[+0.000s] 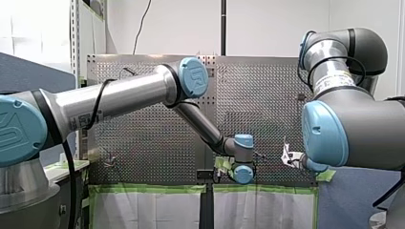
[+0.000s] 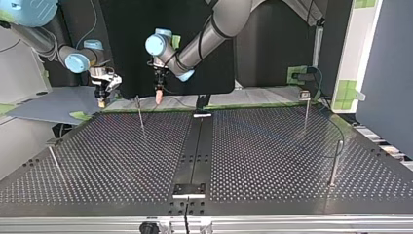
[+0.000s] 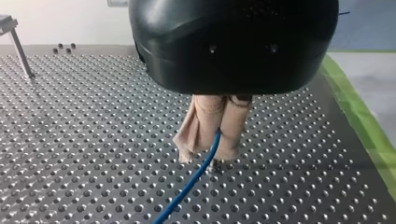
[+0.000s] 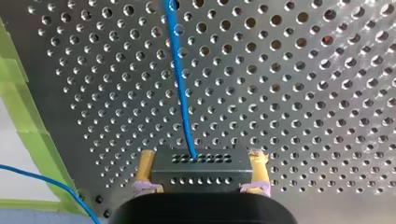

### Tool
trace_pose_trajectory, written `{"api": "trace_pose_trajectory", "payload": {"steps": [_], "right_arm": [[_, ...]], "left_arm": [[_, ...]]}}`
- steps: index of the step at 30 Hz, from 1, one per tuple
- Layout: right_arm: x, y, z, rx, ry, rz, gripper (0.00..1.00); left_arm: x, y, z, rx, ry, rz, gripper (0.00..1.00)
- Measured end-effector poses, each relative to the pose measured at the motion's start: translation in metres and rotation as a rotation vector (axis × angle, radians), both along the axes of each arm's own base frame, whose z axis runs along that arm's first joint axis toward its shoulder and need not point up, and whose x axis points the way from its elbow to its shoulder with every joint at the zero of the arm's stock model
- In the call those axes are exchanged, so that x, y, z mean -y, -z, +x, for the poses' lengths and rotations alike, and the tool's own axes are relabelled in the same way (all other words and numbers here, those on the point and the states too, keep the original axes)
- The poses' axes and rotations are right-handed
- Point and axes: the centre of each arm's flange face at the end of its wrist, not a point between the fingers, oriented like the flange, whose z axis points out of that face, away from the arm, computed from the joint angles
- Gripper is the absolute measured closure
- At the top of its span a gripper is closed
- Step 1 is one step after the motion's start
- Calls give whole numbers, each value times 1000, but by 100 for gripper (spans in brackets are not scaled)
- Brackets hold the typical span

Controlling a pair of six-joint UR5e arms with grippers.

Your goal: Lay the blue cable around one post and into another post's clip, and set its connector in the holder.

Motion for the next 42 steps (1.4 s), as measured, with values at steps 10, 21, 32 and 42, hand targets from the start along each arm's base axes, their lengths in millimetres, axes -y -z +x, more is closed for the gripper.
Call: {"api": "trace_pose_trajectory", "payload": {"steps": [10, 21, 32, 42], "right_arm": [[6, -3, 0, 0, 2, -9, 100], [12, -6, -3, 10, 10, -22, 100], [17, -6, -9, 24, 21, -33, 100], [17, -5, -7, 22, 18, -33, 100]], "left_arm": [[-6, 12, 10, -18, 1, 18, 100], [-4, 9, 16, -16, 8, 6, 100], [-7, 12, 16, -21, 11, 7, 100], [-8, 13, 17, -19, 17, 6, 80]]}}
